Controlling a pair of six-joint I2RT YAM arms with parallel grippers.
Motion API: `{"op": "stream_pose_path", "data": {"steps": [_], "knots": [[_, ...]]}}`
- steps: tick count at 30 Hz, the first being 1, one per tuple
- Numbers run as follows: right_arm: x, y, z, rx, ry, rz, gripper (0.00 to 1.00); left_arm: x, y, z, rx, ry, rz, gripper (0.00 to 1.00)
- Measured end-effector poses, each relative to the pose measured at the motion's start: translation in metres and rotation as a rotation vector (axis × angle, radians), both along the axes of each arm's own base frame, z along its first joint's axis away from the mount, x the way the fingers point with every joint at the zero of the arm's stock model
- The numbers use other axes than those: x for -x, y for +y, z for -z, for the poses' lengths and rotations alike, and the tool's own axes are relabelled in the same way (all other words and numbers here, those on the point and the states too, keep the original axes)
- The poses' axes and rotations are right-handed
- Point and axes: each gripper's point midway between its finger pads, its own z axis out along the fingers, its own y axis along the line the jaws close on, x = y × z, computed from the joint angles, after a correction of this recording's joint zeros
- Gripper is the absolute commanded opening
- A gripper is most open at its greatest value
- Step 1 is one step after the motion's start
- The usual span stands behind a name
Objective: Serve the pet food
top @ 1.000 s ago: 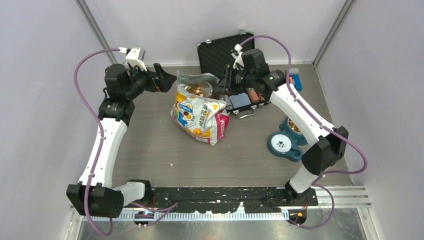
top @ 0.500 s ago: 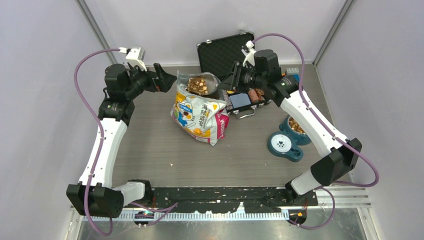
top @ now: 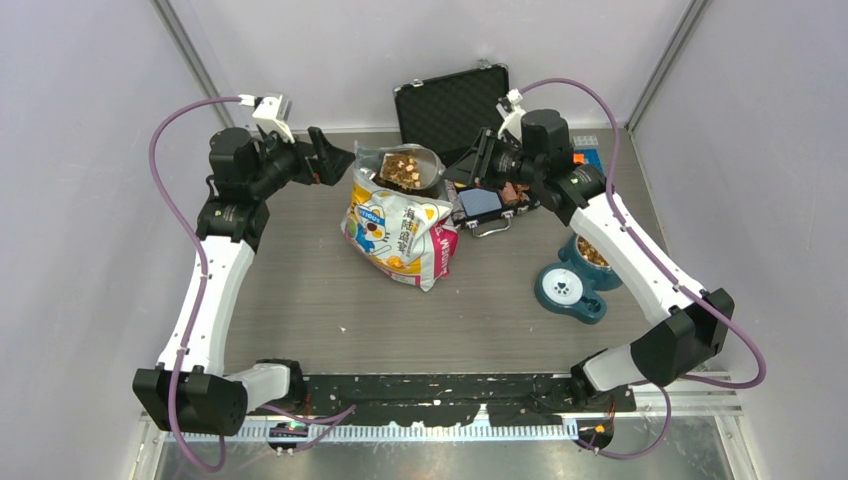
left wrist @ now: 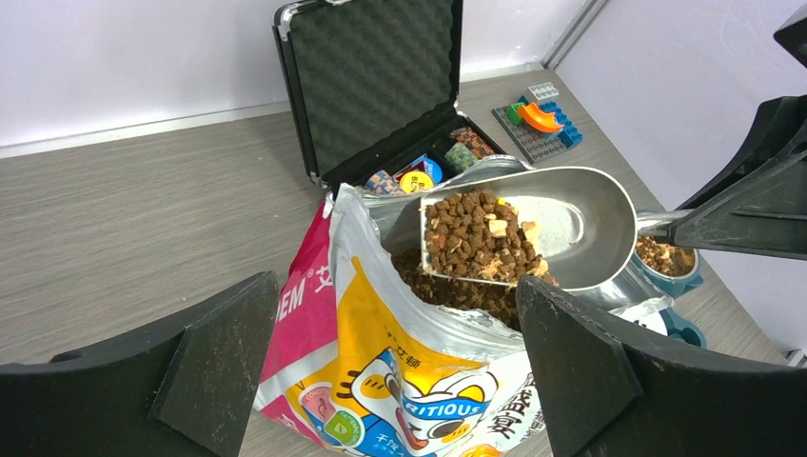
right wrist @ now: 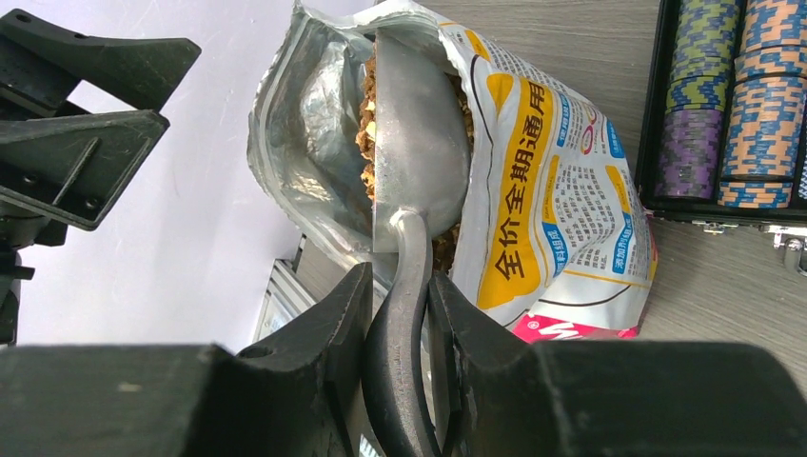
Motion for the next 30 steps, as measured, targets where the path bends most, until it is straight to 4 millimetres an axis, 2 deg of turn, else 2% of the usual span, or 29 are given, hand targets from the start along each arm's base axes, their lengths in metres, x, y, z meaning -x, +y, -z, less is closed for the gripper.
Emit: {"op": "stream_pose_path", "data": {"steps": [12,21,26,30], "knots": [[0.006,-0.005,-0.005,-0.010,-0.025,-0.007,0.05,0.002,-0.002,0.000,0.003,0.000,0.017,0.99],[0.010,-0.020,-0.003,0.015,-0.036,0.038,0.05,0.002,-0.003,-0.001,0.005,-0.002,0.021,0.99],[0.012,-0.010,-0.009,-0.043,-0.025,0.002,0.05,0.002,-0.004,-0.002,0.009,-0.006,0.028,0.99],[0.008,-0.012,-0.004,-0.064,-0.009,0.021,0.05,0.002,-0.004,-0.002,0.009,-0.007,0.028,0.99]]}}
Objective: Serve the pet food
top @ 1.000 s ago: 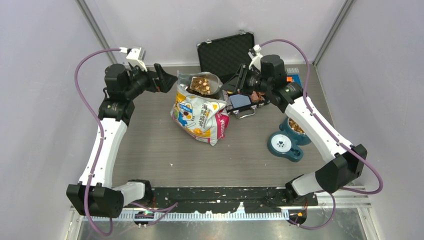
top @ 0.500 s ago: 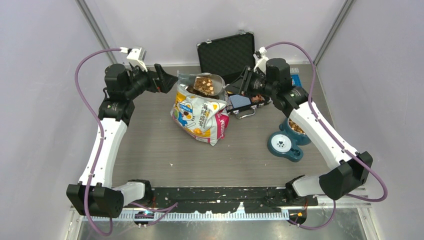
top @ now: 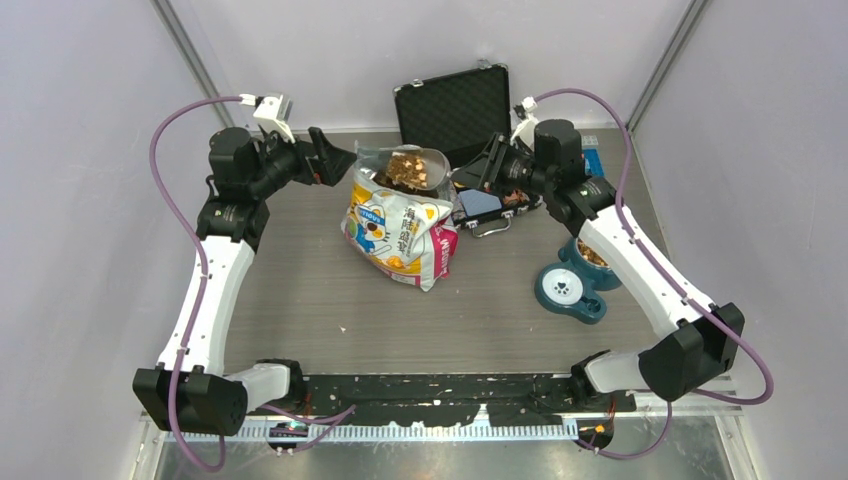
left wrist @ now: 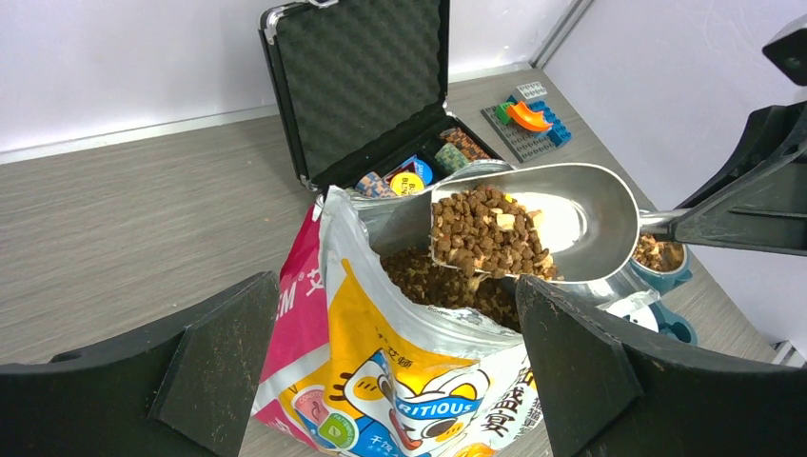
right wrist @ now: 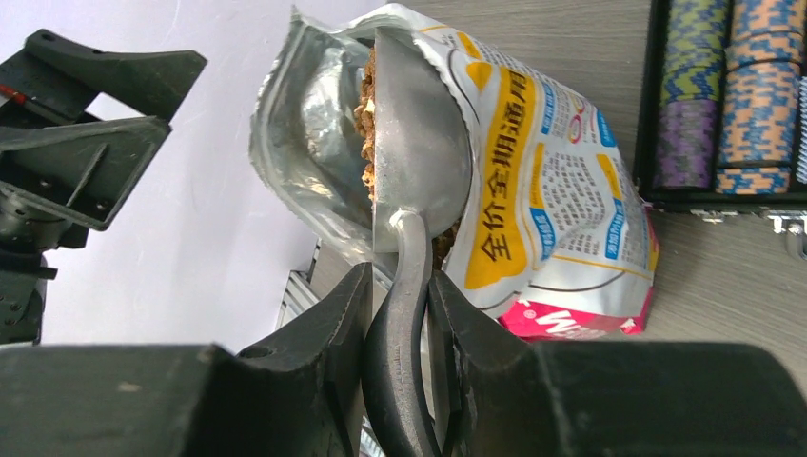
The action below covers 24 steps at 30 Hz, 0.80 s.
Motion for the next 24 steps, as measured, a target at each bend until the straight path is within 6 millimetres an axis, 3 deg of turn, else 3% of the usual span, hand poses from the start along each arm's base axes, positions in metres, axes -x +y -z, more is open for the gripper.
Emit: {"op": "stream_pose_path", "data": {"steps": [13,24], "knots": [[0.000,-0.014,0.019,-0.039,0.061,0.060,0.05,0.000,0.000,-0.001,0.003,-0.006,0.001,0.99],[0.006,-0.028,0.014,-0.230,0.102,0.111,0.05,-0.002,-0.005,0.002,0.023,0.016,0.025,0.99]]}}
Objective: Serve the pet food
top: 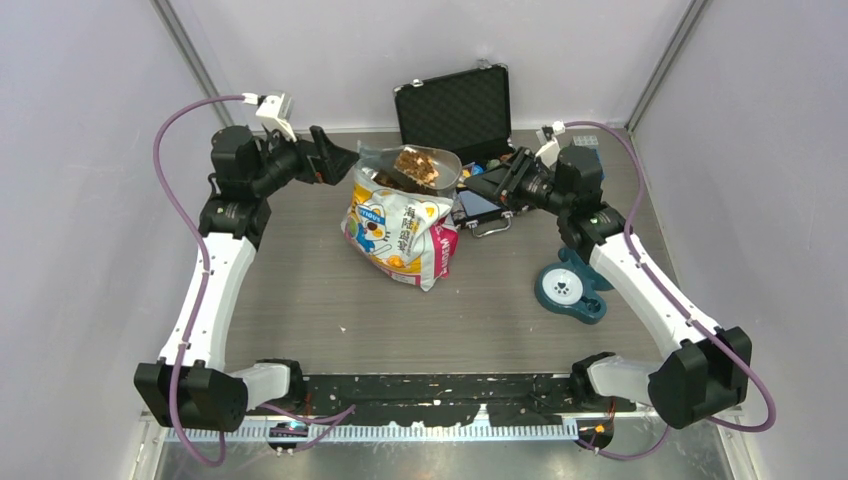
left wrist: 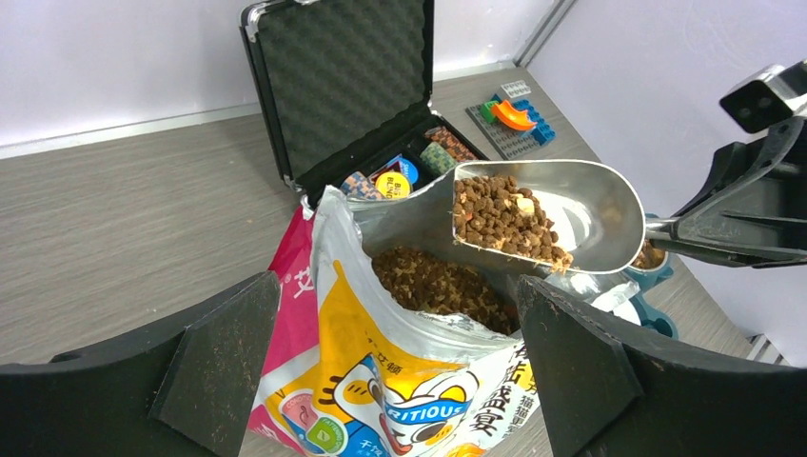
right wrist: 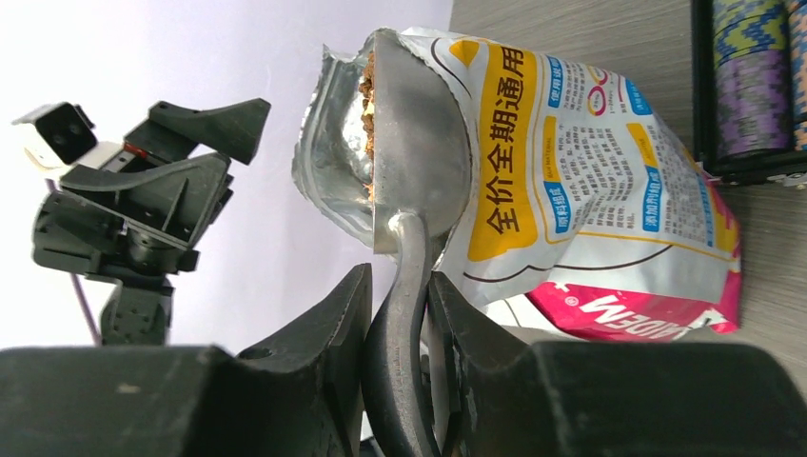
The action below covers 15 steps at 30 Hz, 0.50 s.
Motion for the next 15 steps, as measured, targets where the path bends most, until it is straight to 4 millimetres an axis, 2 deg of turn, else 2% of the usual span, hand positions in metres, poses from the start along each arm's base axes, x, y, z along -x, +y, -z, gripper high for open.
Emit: {"op": "stream_pose_path", "data": {"steps": [8,15], "knots": [[-0.006,0.001,-0.013,-0.132,0.002,0.017,0.05,0.000,-0.003,-0.005,0.010,-0.021,0.017,0.99],[-0.014,0.001,-0.013,-0.211,0.022,0.029,0.05,0.000,-0.004,-0.004,0.014,-0.023,0.022,0.99]]}}
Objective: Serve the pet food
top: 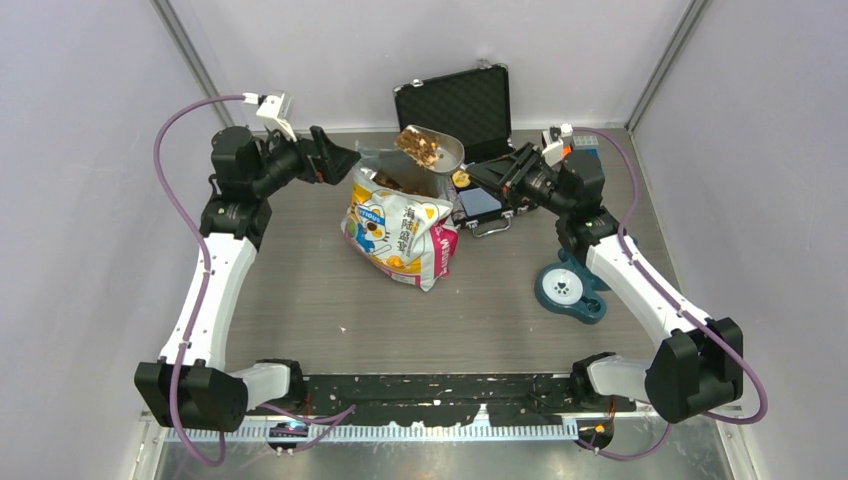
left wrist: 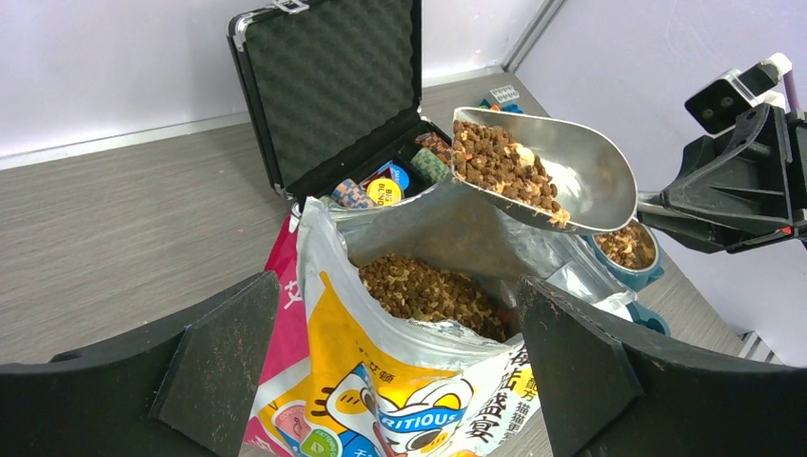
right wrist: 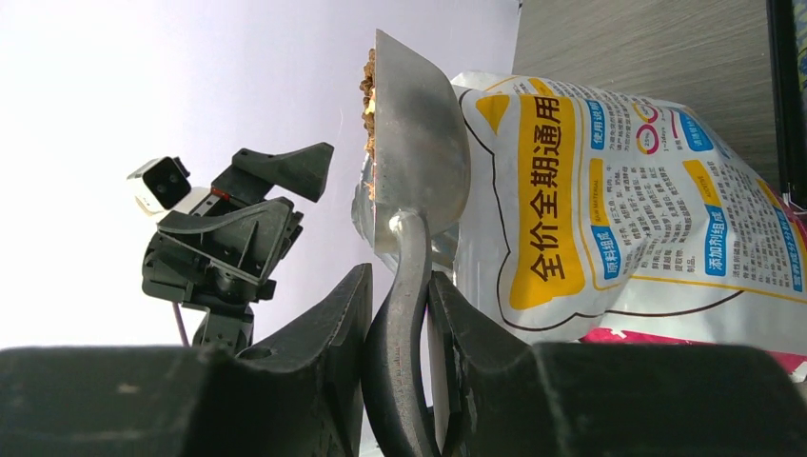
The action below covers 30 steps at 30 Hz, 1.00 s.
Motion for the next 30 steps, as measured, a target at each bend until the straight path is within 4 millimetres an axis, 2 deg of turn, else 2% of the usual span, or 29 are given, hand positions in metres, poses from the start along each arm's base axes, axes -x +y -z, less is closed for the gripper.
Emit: {"op": "stream_pose_path", "data": {"steps": [15,23,30], "knots": [[0.005,0.003,-0.007,-0.099,-0.027,-0.030,0.05,0.002,-0.003,0.000,0.016,0.008,0.013,0.99],[0.010,0.003,-0.043,-0.206,-0.125,-0.048,0.05,0.002,-0.003,0.003,0.016,0.009,0.014,0.99],[0.013,0.002,-0.063,-0.260,-0.192,-0.061,0.05,0.002,-0.003,0.003,0.016,0.009,0.014,0.99]]}}
